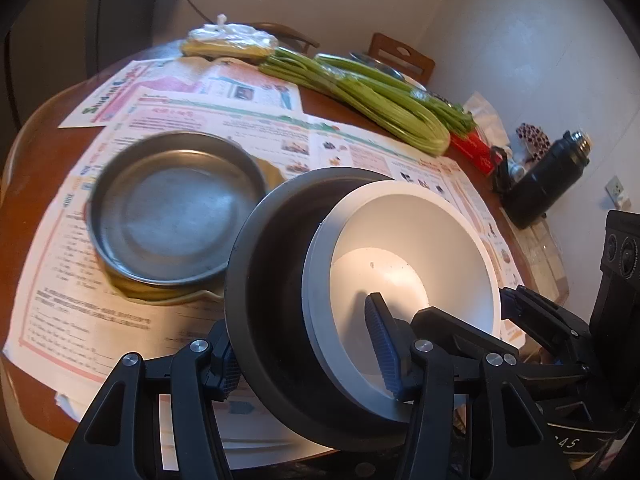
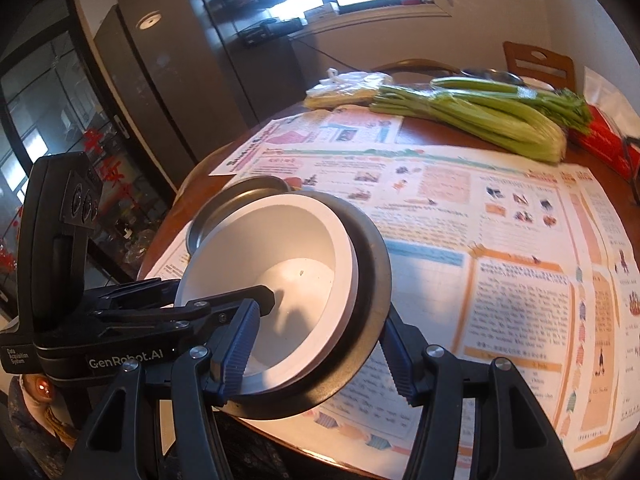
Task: Organize plates and bowls
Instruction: 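Move the held nested bowls over the metal tray on the plates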
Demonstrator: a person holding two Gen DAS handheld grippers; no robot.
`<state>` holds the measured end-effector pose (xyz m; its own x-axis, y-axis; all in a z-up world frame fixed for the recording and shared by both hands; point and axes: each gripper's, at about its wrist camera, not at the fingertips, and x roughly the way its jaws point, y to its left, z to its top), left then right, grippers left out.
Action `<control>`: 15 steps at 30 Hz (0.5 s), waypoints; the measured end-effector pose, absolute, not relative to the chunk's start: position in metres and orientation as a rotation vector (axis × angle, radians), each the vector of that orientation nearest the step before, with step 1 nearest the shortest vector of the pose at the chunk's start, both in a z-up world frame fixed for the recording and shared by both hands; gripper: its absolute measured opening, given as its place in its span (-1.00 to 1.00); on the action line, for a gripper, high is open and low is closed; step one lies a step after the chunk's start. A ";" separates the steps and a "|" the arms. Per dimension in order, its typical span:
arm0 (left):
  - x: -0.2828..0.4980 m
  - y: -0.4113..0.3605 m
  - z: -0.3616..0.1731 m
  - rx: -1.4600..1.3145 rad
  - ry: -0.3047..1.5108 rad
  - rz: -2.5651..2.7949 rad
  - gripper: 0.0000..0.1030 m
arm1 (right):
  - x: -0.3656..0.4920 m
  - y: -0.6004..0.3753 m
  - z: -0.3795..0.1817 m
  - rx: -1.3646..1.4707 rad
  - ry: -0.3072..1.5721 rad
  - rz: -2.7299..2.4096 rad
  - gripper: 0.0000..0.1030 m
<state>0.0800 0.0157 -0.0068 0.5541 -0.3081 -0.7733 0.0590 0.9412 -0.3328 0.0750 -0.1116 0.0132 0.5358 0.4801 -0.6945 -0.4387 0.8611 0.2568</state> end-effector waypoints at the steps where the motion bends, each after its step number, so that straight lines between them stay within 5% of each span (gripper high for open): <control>1: 0.080 0.020 -0.005 -0.288 0.959 -0.213 0.08 | 0.076 -0.108 0.015 0.050 0.841 0.554 0.16; 15: 0.080 0.052 0.006 -0.310 0.915 -0.161 0.08 | 0.085 -0.072 0.026 0.019 0.815 0.610 0.16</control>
<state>0.0802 0.0525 0.0061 0.6019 -0.2672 -0.7525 0.0056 0.9438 -0.3306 0.0850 -0.0721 0.0260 0.5250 0.5171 -0.6760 -0.5030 0.8292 0.2436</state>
